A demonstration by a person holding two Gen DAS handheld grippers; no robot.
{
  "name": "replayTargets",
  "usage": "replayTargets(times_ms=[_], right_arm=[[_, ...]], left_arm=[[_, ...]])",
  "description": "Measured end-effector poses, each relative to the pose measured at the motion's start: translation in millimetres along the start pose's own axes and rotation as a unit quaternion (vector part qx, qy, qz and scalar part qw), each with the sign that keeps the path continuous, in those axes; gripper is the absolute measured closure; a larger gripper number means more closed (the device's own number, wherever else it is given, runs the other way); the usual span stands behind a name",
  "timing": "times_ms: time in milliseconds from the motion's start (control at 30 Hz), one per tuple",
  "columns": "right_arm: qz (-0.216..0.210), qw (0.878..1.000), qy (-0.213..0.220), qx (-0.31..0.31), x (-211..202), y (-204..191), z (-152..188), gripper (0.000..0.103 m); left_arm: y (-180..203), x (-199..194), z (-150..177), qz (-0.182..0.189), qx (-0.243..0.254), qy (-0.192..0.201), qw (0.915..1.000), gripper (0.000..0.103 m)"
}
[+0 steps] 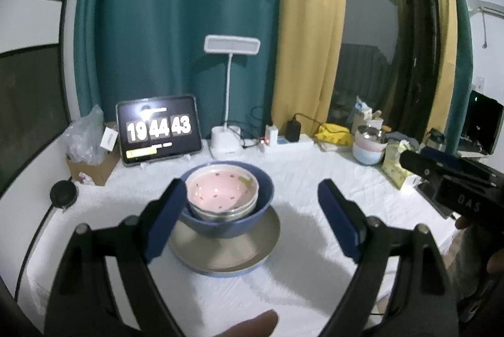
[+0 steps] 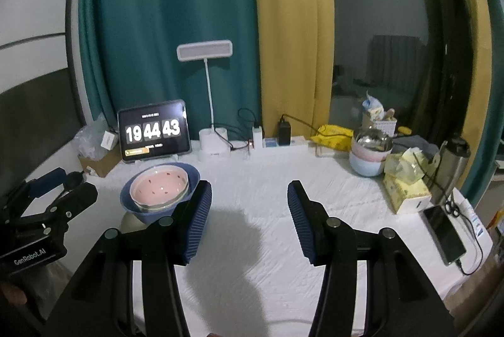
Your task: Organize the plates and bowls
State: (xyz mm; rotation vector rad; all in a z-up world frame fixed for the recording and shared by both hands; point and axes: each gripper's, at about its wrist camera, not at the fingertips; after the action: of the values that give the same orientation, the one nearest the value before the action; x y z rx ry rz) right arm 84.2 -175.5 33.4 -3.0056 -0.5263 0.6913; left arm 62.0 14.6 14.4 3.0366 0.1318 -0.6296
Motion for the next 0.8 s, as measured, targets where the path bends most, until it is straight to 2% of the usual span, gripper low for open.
replayTargets(times_ms=[533, 600, 667, 800], right_arm=[[0.015, 0.998, 0.049, -0.021, -56.5, -10.0, -9.0, 0.049], [0.015, 0.998, 0.053, -0.023, -62.5, -12.4, -8.9, 0.048], [0.014, 0.998, 0.057, -0.024, -68.5, -14.7, -8.2, 0.043], [0.016, 0.998, 0.06, -0.027, -76.3, -19.6, -6.4, 0.041]], left_arm=[[1.3, -52.5, -16.3, 0.005, 0.004, 0.053, 0.9986, 0.015], [1.3, -58.9, -16.7, 0.006, 0.004, 0.058, 0.9983, 0.015], [1.5, -65.0, -17.4, 0.006, 0.003, 0.063, 0.998, 0.015], [-1.4, -76.7, -17.4, 0.006, -0.002, 0.075, 0.9972, 0.014]])
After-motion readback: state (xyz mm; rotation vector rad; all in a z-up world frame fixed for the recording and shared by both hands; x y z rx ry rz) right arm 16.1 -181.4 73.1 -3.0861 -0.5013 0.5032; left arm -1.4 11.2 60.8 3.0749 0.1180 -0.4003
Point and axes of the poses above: each gripper's, at about its wrist camera, not at the fingertips, and x roughly the way its jaws point, y to its right, z to its underside, and after that the axes turned 8 degrees about -z, right-handed
